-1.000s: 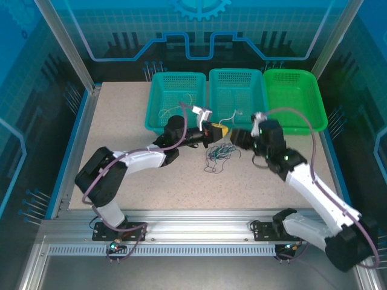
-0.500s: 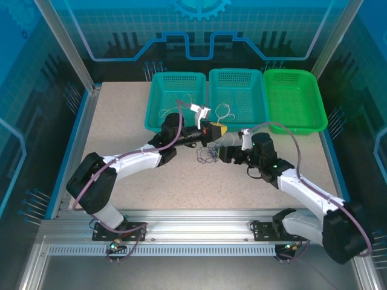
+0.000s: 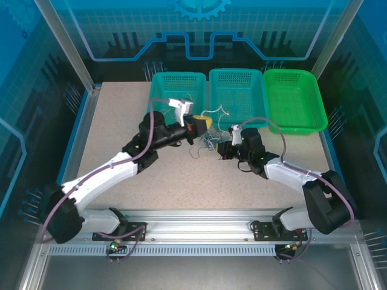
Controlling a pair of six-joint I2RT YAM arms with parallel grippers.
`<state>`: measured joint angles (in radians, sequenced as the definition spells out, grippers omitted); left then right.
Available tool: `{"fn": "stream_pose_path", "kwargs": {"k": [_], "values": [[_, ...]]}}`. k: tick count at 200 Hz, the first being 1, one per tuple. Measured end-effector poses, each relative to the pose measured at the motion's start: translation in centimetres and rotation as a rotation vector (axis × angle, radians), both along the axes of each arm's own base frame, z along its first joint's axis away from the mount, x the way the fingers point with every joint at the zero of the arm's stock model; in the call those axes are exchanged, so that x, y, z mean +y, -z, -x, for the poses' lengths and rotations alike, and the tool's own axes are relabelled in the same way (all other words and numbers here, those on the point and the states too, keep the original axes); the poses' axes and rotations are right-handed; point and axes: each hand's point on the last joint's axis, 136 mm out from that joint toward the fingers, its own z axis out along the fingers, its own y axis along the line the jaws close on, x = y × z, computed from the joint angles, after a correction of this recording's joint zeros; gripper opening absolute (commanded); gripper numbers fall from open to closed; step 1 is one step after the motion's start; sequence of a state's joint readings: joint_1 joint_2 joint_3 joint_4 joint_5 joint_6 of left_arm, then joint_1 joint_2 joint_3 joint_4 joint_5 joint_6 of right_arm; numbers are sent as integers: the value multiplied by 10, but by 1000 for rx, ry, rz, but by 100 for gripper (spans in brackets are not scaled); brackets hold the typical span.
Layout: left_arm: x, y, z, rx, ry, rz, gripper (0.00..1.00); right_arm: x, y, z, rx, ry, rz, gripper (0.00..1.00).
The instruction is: Untangle the cables
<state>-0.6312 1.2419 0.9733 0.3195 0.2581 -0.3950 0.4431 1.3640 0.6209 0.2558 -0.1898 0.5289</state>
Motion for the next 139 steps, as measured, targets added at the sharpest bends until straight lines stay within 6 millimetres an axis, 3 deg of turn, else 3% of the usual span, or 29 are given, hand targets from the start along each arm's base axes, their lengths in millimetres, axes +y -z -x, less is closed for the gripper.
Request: {"fn": "stream_pose_path", "kwargs": {"k": [20,41,59,71,83,102,139], "values": [[57,15,-14,43,-179,-68,0,-14,-7,-7,0,73,-20,0],[130,29,-28,116,-384,-94,0,-37,-4,-10,28,164,-46,0],[188,14,-30,99,-567,-61,0,-91,32,-6,142,346,-7,0],[214,-6,-23,51,-652,-26,0,-131,63,6,247,478,37,0],[225,-19,-13,15,-686,3,0,-152,81,20,326,550,65,0],[226,-24,-6,-4,-685,24,0,-153,85,24,352,547,67,0],[208,24,-17,117,-588,-2,0,-131,62,16,321,435,23,1]]}}
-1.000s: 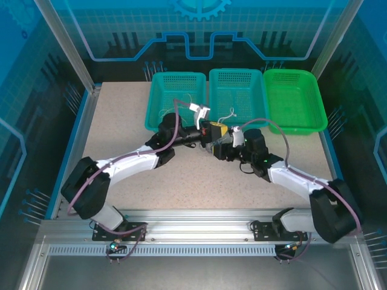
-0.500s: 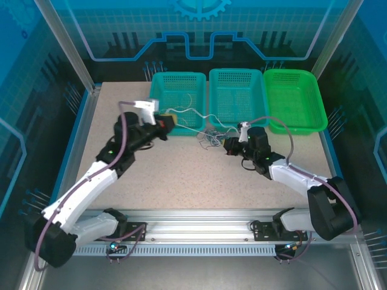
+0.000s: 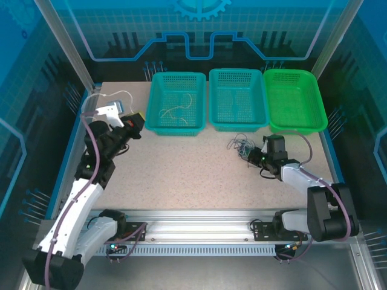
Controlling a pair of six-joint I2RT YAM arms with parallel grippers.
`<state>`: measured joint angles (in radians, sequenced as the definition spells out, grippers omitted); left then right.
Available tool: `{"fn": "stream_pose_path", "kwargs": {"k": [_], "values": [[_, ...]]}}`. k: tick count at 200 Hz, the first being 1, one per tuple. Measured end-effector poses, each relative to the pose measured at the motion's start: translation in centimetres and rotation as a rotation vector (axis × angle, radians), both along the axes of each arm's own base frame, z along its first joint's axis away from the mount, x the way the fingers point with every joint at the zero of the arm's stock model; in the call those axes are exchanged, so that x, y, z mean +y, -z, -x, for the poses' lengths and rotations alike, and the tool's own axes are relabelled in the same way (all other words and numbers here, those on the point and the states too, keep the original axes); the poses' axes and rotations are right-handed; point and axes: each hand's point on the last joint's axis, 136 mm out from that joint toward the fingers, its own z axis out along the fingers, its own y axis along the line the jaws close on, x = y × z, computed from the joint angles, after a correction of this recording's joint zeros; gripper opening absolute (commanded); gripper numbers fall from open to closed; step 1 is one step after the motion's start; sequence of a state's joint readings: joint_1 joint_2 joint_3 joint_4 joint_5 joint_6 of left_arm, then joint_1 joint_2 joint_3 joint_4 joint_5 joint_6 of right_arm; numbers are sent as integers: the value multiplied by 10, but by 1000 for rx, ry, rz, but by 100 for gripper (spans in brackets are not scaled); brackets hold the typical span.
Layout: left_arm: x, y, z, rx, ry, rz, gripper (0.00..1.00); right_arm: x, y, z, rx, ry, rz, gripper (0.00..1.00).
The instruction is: Untangle the cables
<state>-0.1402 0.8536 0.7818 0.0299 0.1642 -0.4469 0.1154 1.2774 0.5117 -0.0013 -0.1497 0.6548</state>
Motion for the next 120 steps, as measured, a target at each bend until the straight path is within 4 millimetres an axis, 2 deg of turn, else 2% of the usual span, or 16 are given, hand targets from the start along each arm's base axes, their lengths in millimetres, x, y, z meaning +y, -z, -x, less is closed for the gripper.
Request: {"fn": "stream_pose_path", "kwargs": {"k": [17,47,65,85,120], "values": [[-3,13,0,42,18,-4,0,15,-20,-5,-46,-67,-26,2],[-7,-1,5,11,47,5,0,44,-52,-5,-126,-185,-48,3],[-12,-20,5,-23,78,16,0,54,-62,-2,-146,-225,-50,2],[-20,-48,-1,-72,119,38,0,56,-66,2,-152,-238,-48,2],[-35,-95,-32,-144,185,51,0,58,-70,9,-150,-246,-45,2]]}}
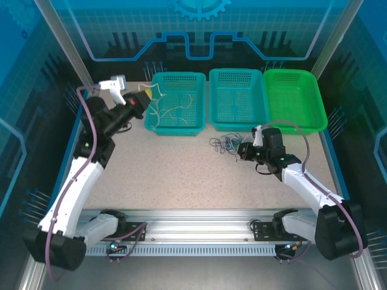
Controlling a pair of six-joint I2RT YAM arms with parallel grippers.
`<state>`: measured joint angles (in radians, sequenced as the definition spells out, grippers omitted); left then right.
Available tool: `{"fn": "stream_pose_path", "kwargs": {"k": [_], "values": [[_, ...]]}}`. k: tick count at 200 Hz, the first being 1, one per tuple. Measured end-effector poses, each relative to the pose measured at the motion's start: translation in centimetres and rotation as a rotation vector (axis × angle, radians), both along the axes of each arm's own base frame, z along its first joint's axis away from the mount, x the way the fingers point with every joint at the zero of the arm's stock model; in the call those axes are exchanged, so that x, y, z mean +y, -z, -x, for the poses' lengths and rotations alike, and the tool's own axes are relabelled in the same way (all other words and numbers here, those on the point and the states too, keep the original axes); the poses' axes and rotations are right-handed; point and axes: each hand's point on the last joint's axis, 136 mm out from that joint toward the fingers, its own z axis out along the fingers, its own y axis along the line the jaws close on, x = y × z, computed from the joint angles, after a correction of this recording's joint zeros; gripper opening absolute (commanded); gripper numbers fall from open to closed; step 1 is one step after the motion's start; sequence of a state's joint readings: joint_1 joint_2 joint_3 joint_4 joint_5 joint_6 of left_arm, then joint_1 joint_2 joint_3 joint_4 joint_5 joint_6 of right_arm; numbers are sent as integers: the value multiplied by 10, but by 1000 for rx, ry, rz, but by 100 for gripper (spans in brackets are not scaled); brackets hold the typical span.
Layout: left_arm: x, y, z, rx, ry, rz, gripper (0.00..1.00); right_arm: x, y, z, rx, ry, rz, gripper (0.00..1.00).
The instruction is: Untangle the cables
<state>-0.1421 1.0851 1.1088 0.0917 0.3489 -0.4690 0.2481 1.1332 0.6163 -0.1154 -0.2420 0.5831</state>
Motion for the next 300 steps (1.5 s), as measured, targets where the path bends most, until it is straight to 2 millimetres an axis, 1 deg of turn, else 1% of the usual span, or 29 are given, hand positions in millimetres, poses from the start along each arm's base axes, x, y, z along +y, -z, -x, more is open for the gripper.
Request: {"fn": "stream_pose_path", "kwargs": {"k": [17,31,38,58,85,87,93,104,107,110,119,130,146,159,170,178,192,205,211,216,218,225,234,240,245,255,265,288,300], "values": [[-7,-16,-23,-18,25,-11,0,1,-1,3,1,-5,3,2],[-13,-19,-46,-19,38,-24,0,3,-2,5,1,-9,2,2],[-15,-16,-57,-10,43,-30,0,3,-3,6,1,-11,3,2],[-21,8,-89,31,54,-44,0,3,-4,9,1,-9,12,1],[-26,62,-126,124,51,-61,0,1,-8,12,-7,-2,18,2],[-26,66,-128,133,50,-63,2,1,-8,12,-7,-1,18,2],[-26,77,-134,154,46,-67,12,1,-9,12,-10,-1,17,2],[-25,98,-145,192,34,-79,40,0,-10,13,-12,1,19,2],[-25,103,-147,201,30,-83,46,0,-10,13,-12,1,19,2],[-25,108,-149,209,26,-85,50,0,-10,13,-13,2,19,2],[-22,123,-156,238,8,-98,57,0,-10,13,-14,2,21,2],[-20,139,-161,270,-13,-114,63,1,-10,14,-11,-2,22,2],[-17,149,-162,290,-27,-128,68,2,-10,16,-11,-16,26,2],[-16,148,-157,283,-29,-131,69,4,-12,18,-13,-39,32,2],[-17,143,-146,272,-17,-132,69,8,-17,18,-26,-67,38,2],[-20,136,-137,250,-1,-134,70,11,-21,18,-36,-90,41,3],[-32,114,-113,188,52,-140,70,18,-30,16,-63,-149,44,4],[-55,91,-79,96,142,-164,71,27,-37,16,-86,-222,50,4],[-69,81,-60,47,195,-182,71,32,-40,16,-94,-254,56,4],[-85,73,-40,-4,254,-205,71,36,-42,17,-100,-287,63,4],[-88,72,-36,-14,266,-210,72,38,-43,17,-101,-297,66,4],[-108,66,-9,-74,343,-240,73,45,-46,18,-110,-341,81,4],[-127,65,19,-133,427,-280,73,56,-50,21,-124,-400,100,5],[-138,68,38,-167,483,-310,73,63,-52,23,-131,-441,115,5],[-143,72,49,-184,514,-332,73,69,-55,25,-139,-472,126,5],[-147,86,60,-189,549,-367,73,81,-60,28,-157,-537,132,6],[-146,103,62,-170,561,-393,72,89,-63,31,-171,-583,124,6],[-145,158,65,-27,620,-405,69,96,-63,36,-181,-640,102,5],[-149,174,67,50,673,-371,70,96,-63,36,-182,-642,105,4]]}}
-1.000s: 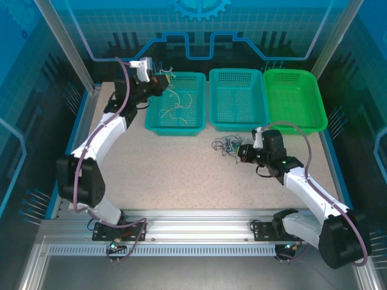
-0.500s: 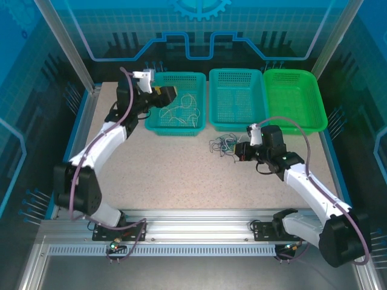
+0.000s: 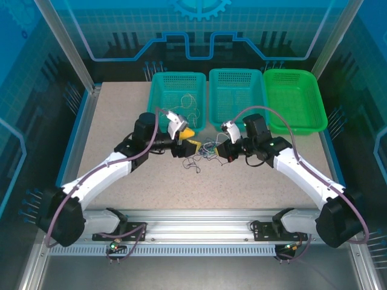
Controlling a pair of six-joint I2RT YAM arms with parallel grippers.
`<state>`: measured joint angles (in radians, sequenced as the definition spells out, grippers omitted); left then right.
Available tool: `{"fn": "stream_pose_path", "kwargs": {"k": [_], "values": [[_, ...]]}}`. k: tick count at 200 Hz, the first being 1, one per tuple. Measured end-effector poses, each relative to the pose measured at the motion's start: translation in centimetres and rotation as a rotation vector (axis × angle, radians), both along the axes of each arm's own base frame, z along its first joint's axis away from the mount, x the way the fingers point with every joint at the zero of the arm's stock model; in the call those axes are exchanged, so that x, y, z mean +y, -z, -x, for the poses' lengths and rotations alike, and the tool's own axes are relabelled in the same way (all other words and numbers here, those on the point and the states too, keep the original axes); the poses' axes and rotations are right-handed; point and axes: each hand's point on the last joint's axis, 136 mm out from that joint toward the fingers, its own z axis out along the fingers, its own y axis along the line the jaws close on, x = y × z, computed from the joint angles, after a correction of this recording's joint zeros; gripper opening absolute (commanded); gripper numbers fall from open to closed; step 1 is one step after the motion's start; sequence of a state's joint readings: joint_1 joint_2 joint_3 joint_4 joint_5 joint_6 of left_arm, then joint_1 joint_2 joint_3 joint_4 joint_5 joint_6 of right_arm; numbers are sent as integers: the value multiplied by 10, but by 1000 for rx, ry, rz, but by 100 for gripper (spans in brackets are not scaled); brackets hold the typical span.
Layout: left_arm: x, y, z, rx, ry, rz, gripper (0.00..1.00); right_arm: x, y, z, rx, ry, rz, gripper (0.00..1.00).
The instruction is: Untangle the cables
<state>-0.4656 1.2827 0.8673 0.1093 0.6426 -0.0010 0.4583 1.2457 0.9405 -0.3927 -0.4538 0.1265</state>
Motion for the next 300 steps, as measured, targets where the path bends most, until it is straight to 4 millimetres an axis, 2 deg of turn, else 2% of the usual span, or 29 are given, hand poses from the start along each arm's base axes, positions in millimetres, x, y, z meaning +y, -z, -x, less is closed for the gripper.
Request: {"fn": "stream_pose_path", "kwargs": {"k": [25,45,73,103,167,187,220,233,247,256,270,282,300], "values": [[-8,17,3,129,56,60,70,-4,4,-2,1,22,25,4],[-12,28,3,187,67,80,66,-3,4,-2,6,22,23,4],[-19,29,-3,224,83,132,61,-2,3,-2,14,23,12,4],[-26,30,-13,249,86,184,46,2,-1,-1,23,18,-18,4],[-30,25,-18,243,102,230,0,7,-7,-3,42,40,-58,5],[-30,24,-18,238,101,231,0,6,-4,-9,50,74,-53,10],[-20,29,-14,244,39,220,0,-3,5,-23,56,178,-28,11],[-8,20,-17,218,-5,232,0,-24,23,-31,78,285,20,11],[10,2,-23,170,-64,258,0,-62,58,-37,142,439,90,6],[20,-11,-26,136,-95,274,0,-88,81,-35,194,533,135,4],[30,-26,-27,95,-124,288,0,-119,109,-27,268,641,188,3],[31,-29,-24,87,-125,285,0,-133,123,-18,311,690,225,6],[31,-25,-23,101,-125,272,0,-133,125,-16,318,680,224,17]]}}
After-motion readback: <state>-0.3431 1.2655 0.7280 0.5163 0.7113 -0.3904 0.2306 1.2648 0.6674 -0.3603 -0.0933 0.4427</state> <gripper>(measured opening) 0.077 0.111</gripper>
